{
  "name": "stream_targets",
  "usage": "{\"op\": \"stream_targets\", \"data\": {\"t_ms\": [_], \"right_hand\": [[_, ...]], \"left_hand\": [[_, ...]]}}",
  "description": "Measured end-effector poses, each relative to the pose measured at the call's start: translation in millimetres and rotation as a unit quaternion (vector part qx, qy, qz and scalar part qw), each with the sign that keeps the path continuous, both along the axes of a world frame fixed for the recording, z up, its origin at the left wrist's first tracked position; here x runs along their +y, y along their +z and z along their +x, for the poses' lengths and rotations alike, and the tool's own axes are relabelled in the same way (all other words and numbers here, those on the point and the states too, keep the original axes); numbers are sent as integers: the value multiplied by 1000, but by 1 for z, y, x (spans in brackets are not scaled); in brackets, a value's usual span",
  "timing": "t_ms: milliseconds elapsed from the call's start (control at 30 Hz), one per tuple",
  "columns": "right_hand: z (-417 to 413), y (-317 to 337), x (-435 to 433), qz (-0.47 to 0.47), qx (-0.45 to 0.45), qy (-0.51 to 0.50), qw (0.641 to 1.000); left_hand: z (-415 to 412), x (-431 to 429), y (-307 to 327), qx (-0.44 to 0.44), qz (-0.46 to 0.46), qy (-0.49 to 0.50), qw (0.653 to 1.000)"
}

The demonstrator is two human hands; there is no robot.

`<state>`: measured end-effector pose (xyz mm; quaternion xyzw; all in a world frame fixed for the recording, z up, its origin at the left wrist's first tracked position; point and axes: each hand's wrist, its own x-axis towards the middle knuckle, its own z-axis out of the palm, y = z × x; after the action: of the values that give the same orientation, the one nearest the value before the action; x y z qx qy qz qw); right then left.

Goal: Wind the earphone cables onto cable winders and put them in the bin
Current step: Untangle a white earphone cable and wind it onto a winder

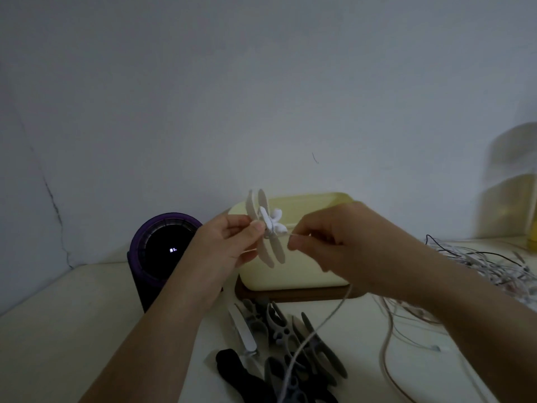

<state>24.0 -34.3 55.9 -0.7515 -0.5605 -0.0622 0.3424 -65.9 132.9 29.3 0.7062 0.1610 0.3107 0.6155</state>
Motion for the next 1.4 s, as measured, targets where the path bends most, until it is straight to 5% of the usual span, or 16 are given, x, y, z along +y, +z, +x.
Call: {"op": "stream_targets", "data": {"t_ms": [367,600,767,1200,1400], "right_hand": [[13,8,-7,125,-49,8,991],[12,7,-7,151,-54,33,987],[25,6,-7,198,14,2,980],[49,2,-12,119,214,112,963],[34,-22,14,90,249,114,957]], "left_hand": [[2,-6,-5,79,89,-86,989],[2,-8,-4,74,49,-104,991],[0,-16,0,57,20,-152,987],[-12,-22,14,31,85,-262,961],[-7,-34,19,-57,-68,-201,975]]}}
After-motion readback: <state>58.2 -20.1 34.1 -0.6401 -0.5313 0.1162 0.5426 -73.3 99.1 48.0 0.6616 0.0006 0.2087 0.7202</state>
